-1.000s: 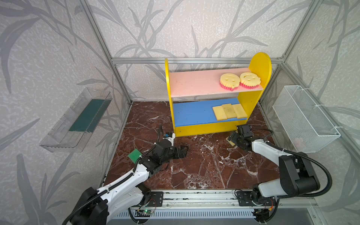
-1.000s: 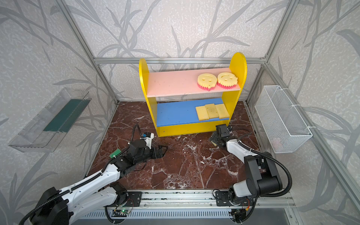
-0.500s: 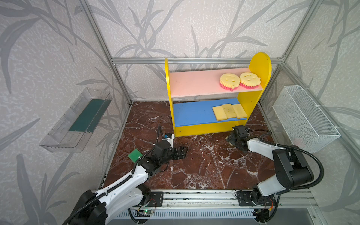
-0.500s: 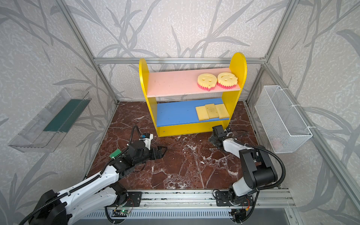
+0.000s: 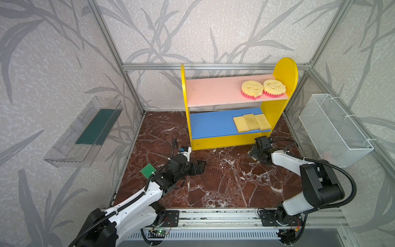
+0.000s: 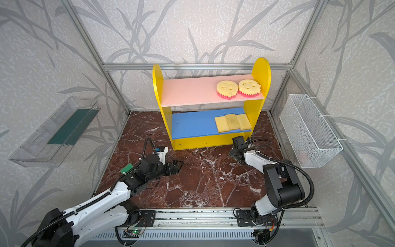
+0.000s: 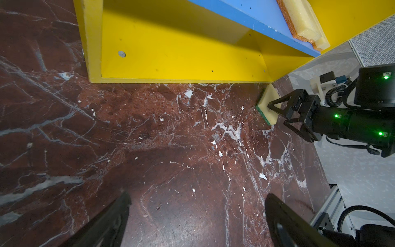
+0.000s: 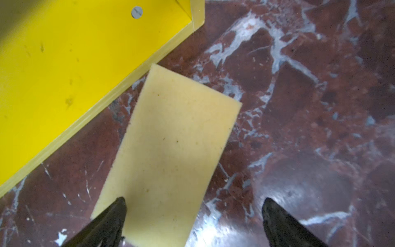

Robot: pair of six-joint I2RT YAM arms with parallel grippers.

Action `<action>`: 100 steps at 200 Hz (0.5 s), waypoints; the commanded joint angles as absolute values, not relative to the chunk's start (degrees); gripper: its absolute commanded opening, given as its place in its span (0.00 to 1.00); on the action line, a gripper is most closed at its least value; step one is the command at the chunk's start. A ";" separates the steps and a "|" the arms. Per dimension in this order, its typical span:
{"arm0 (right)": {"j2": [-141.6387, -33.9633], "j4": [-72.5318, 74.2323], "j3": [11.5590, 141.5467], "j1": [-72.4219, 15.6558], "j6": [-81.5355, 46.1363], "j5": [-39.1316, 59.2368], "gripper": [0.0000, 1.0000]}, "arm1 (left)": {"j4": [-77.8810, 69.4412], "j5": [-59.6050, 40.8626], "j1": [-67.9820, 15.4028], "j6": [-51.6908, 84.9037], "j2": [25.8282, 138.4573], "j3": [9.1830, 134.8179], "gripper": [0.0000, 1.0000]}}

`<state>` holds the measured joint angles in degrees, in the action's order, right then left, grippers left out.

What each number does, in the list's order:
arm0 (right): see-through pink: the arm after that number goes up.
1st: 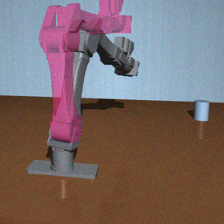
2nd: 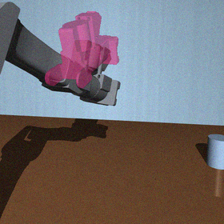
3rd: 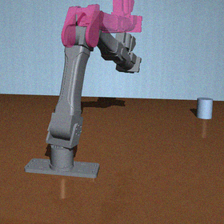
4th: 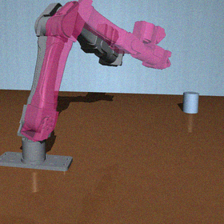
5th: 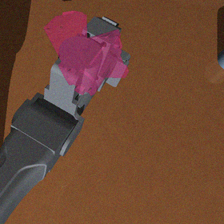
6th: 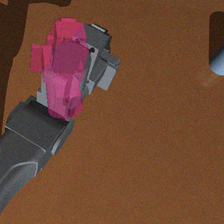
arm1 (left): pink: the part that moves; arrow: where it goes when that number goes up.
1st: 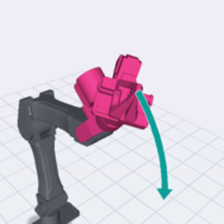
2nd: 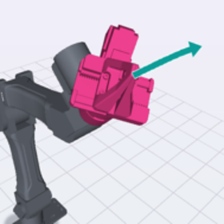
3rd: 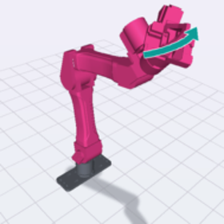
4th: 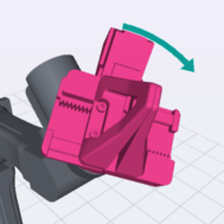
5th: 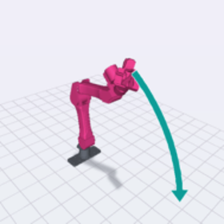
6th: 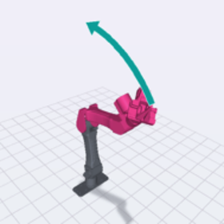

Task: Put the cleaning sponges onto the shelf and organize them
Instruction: 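Grasp the sponge lying at the shelf front with the right gripper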

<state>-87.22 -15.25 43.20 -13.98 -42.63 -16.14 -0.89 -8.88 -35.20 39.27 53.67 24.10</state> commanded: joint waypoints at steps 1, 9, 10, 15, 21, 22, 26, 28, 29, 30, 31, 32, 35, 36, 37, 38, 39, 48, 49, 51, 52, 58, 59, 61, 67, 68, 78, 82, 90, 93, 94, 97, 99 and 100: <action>-84.72 -20.60 41.88 -12.35 -41.39 -16.30 0.98 | -1.74 -8.94 -35.16 40.18 53.45 23.66 0.99; -84.15 -20.82 41.42 -11.45 -41.69 -15.52 0.98 | -1.84 -9.19 -35.16 40.34 53.14 23.67 0.99; -84.04 -20.87 41.36 -11.35 -41.67 -15.45 0.98 | -1.84 -9.21 -35.16 40.38 53.12 23.66 0.99; -83.75 -21.09 41.13 -10.95 -41.71 -15.18 0.99 | -1.89 -9.23 -35.17 40.43 52.95 23.64 0.99; -83.30 -21.49 40.93 -10.45 -41.65 -15.03 0.99 | -1.84 -9.23 -35.16 40.56 52.75 23.66 0.99; -83.18 -21.60 40.90 -10.41 -41.61 -15.03 0.99 | -1.84 -9.23 -35.16 40.63 52.70 23.65 0.99; -82.88 -21.82 40.87 -10.21 -41.60 -14.90 1.00 | -1.77 -9.18 -35.16 40.61 52.50 23.70 0.99; -82.70 -21.89 40.87 -10.16 -41.58 -14.93 1.00 | -1.76 -9.22 -35.16 40.61 52.41 23.66 0.99; -82.66 -21.89 40.91 -10.13 -41.58 -14.85 1.00 | -1.76 -9.22 -35.16 40.61 52.40 23.65 0.99; -82.60 -21.93 40.89 -10.12 -41.53 -14.85 1.00 | -1.71 -9.27 -35.16 40.61 52.35 23.65 0.99; -82.47 -22.04 40.92 -10.11 -41.51 -14.81 1.00 | -1.74 -9.25 -35.16 40.61 52.32 23.69 0.99; -82.41 -22.09 40.98 -10.11 -41.54 -14.83 1.00 | -1.75 -9.19 -35.16 40.61 52.22 23.71 0.99; -82.11 -22.24 40.96 -10.11 -41.46 -14.81 1.00 | -1.60 -9.29 -35.16 40.61 52.12 23.71 0.99; -82.01 -22.28 41.05 -10.11 -41.38 -14.74 1.00 | -1.55 -9.30 -35.16 40.61 52.08 23.67 0.99; -81.92 -22.26 41.05 -10.11 -41.39 -14.67 1.00 | -1.52 -9.31 -35.16 40.56 52.05 23.70 0.99; -81.83 -22.29 41.05 -10.11 -41.39 -14.58 1.00 | -1.46 -9.31 -35.16 40.54 52.00 23.72 0.99; -81.74 -22.31 41.09 -10.11 -41.39 -14.54 1.00 | -1.39 -9.31 -35.16 40.53 51.97 23.77 0.99; -80.78 -22.28 41.22 -10.15 -41.44 -13.64 0.99 | -1.03 -9.24 -35.17 40.44 51.56 23.73 0.99; -80.69 -22.30 41.22 -10.17 -41.46 -13.54 0.99 | -1.04 -9.24 -35.16 40.43 51.49 23.73 0.99; -80.42 -22.27 41.24 -10.19 -41.52 -13.23 0.99 | -0.94 -9.23 -35.16 40.47 51.43 23.73 0.99; -80.33 -22.17 41.23 -10.19 -41.59 -13.12 0.99 | -0.91 -9.23 -35.16 40.45 51.38 23.73 0.99; -79.76 -21.83 41.24 -10.26 -42.04 -12.38 0.99 | -0.72 -9.18 -35.16 40.39 51.05 23.79 0.99; -79.65 -21.73 41.28 -10.27 -42.11 -12.30 0.99 | -0.67 -9.16 -35.16 40.36 51.06 23.76 0.99; -79.52 -21.54 41.23 -10.32 -42.34 -12.06 0.99 | -0.63 -9.15 -35.16 40.35 51.02 23.74 0.99; -79.01 -20.83 41.07 -10.49 -43.11 -11.41 0.99 | -0.53 -9.00 -35.16 40.34 50.78 23.73 0.99; -78.92 -20.70 41.01 -10.52 -43.22 -11.33 0.99 | -0.57 -8.98 -35.16 40.30 50.74 23.73 0.99; -78.33 -18.82 40.71 -11.08 -44.13 -10.45 0.99 | -0.36 -8.88 -35.16 40.25 50.50 23.75 0.99; -78.23 -18.25 40.71 -11.41 -44.31 -10.22 0.99 | -0.34 -8.87 -35.16 40.18 50.37 23.73 0.99; -78.18 -17.64 40.99 -12.13 -44.93 -10.40 0.99 | -0.15 -8.77 -35.16 40.17 50.28 23.72 0.99; -78.26 -17.45 41.21 -12.44 -44.93 -10.57 0.99 | -0.17 -8.78 -35.16 40.17 50.23 23.71 0.99; -78.29 -17.38 41.26 -12.55 -44.92 -10.60 0.99 | -0.17 -8.78 -35.20 40.17 50.25 23.68 0.99; -78.45 -17.20 41.49 -12.83 -44.98 -10.75 0.99 | -0.18 -8.79 -35.16 40.18 50.27 23.65 0.99; -78.65 -17.09 41.66 -13.01 -44.99 -10.86 0.99 | -0.09 -8.77 -35.16 40.21 50.27 23.71 0.99; -78.75 -17.07 41.75 -13.05 -45.00 -10.92 0.99 | -0.09 -8.78 -35.16 40.15 50.23 23.68 0.99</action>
<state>-79.02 -19.00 41.34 -11.18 -43.22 -11.68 -0.82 -9.08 -35.20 40.07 51.07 24.10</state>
